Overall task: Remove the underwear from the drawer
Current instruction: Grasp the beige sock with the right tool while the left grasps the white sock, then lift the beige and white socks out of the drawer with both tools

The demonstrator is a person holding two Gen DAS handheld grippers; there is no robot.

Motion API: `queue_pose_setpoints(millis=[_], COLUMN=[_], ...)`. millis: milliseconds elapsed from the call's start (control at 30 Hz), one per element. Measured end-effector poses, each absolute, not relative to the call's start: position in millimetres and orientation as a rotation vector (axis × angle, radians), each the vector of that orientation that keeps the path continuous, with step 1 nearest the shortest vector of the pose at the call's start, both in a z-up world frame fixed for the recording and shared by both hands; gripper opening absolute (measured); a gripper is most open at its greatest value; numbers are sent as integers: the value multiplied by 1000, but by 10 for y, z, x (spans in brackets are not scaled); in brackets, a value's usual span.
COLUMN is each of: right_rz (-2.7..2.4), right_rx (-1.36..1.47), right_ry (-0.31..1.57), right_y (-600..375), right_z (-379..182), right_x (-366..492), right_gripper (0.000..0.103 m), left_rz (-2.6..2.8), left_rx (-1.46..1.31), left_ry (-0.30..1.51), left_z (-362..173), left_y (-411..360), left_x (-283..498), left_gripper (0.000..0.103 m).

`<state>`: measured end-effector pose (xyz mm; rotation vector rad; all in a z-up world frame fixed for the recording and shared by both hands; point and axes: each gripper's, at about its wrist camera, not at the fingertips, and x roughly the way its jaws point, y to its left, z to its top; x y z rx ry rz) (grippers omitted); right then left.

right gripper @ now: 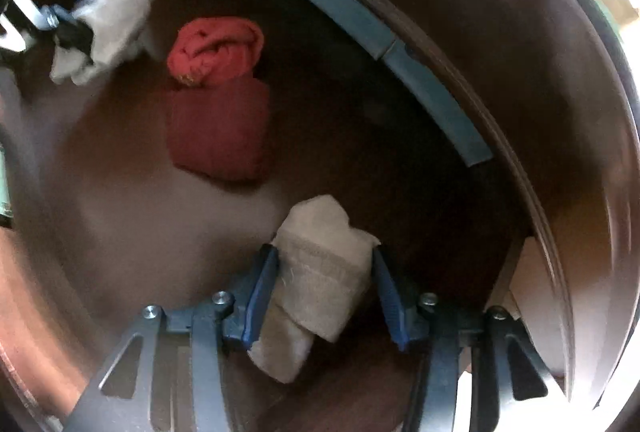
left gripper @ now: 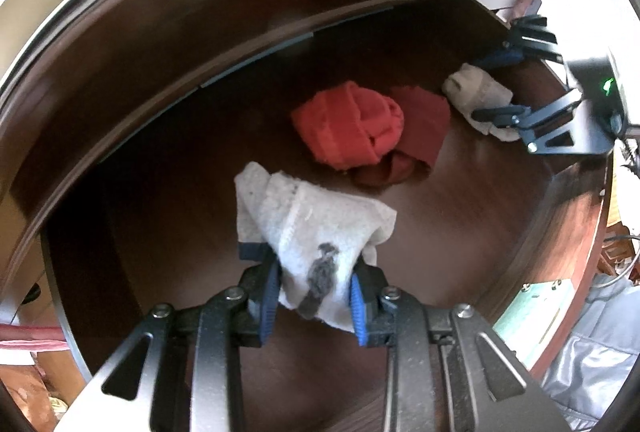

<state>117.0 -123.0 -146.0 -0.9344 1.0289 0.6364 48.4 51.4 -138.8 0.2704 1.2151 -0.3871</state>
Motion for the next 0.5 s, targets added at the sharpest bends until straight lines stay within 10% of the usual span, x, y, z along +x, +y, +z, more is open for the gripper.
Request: queue_pose_setpoints(millis=[500], right_rz=[679], right_rx=[-897], right_ry=[1009], right_y=[-1046], right_z=[-1136], right_x=[1034], right_gripper=[36], left_rz=[-375], left_rx=[248], left_ry=[1170], left_z=[-1336], left_y=[575], left_x=[414], left_gripper=[28])
